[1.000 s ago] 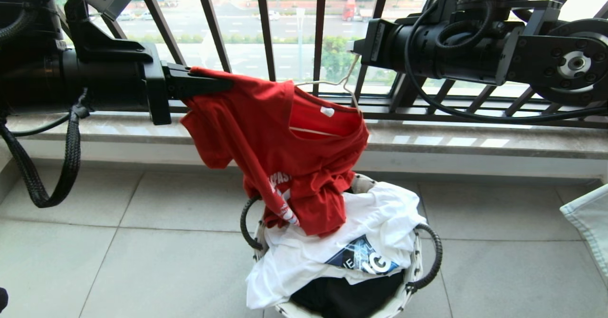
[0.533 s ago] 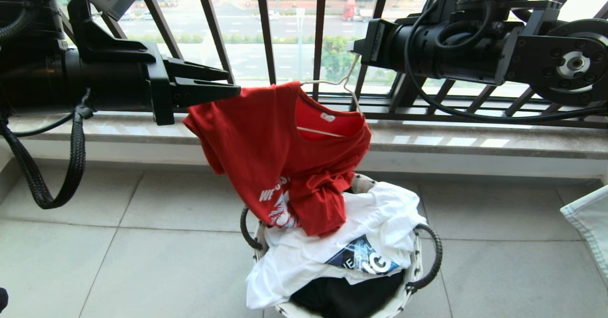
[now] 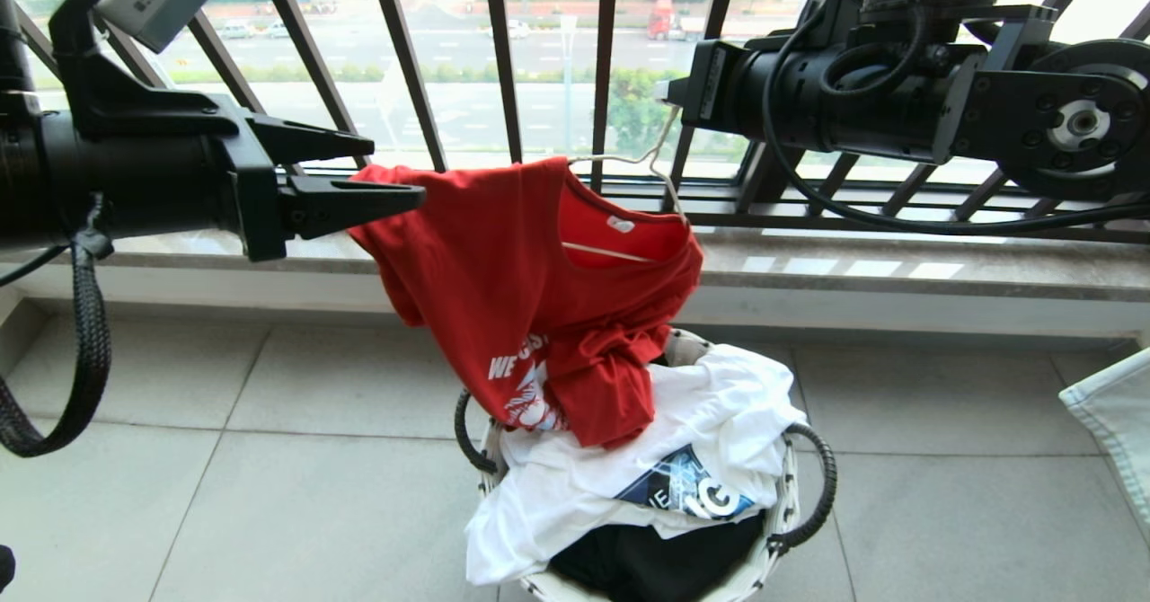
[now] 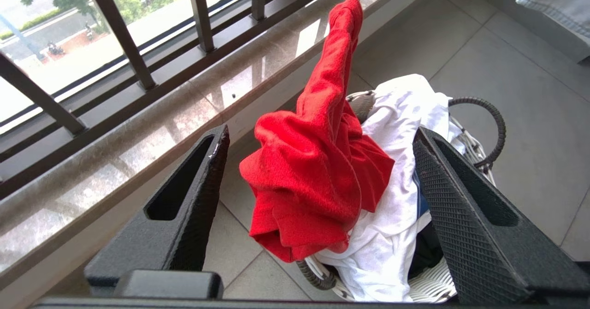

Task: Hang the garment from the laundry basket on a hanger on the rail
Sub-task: Hang the clothes on the clothes rack, then hang the clothes rack on the clothesline

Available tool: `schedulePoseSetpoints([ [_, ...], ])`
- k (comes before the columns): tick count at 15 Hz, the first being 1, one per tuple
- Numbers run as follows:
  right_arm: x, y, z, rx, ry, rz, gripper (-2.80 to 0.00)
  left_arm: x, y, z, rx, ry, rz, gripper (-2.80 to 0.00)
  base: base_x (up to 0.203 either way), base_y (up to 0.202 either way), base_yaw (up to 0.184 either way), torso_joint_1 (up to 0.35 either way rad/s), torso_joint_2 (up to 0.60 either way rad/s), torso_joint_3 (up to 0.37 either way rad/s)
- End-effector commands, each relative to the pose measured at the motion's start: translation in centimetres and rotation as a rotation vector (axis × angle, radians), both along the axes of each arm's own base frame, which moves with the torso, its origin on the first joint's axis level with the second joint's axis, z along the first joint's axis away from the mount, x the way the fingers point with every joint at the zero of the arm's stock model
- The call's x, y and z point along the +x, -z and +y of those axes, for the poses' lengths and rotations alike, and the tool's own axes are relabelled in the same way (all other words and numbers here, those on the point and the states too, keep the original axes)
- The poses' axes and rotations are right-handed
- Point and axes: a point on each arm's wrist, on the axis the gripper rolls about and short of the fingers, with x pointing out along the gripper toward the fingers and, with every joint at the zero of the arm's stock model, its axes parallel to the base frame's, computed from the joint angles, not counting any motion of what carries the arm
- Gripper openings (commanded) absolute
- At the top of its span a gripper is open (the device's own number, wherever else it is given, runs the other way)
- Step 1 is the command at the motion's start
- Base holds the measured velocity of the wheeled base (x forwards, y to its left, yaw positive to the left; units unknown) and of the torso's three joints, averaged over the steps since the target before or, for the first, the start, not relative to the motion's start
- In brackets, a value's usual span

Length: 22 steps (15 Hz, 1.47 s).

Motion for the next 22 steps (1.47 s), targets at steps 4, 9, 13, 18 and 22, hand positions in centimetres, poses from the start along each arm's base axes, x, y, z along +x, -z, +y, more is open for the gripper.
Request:
schedulePoseSetpoints([
  [4,-0.1,0.8,1.0,-0.053,-0.019,0.001,-2.80,-5.9,0.1,2.4,-0.227,-0.114,0.052,-2.80,0.000,0.000,0.000,0.000,0.00,0.000],
  [9,-1.2,-0.4,0.9,-0.274,0.094,-0.025,-2.80,-9.2,0.9,4.1,-0.353,-0.208,0.102,-2.80,0.000,0.000,0.000,0.000,0.00,0.000],
  [13,-2.6,-1.5,1.2,-0.399,0.229,-0.098,-2.80,-7.9,1.5,4.5,-0.391,-0.263,0.169,-2.80,0.000,0.000,0.000,0.000,0.00,0.000],
  [18,-4.5,-2.0,2.9,-0.455,0.309,-0.127,-2.80,-7.6,2.1,4.9,-0.377,-0.295,0.173,-2.80,0.000,0.000,0.000,0.000,0.00,0.000],
  [22,-5.3,-3.1,2.2,-0.476,0.381,-0.169,-2.80,-8.3,1.6,4.9,-0.380,-0.283,0.147,-2.80,0.000,0.000,0.000,0.000,0.00,0.000],
])
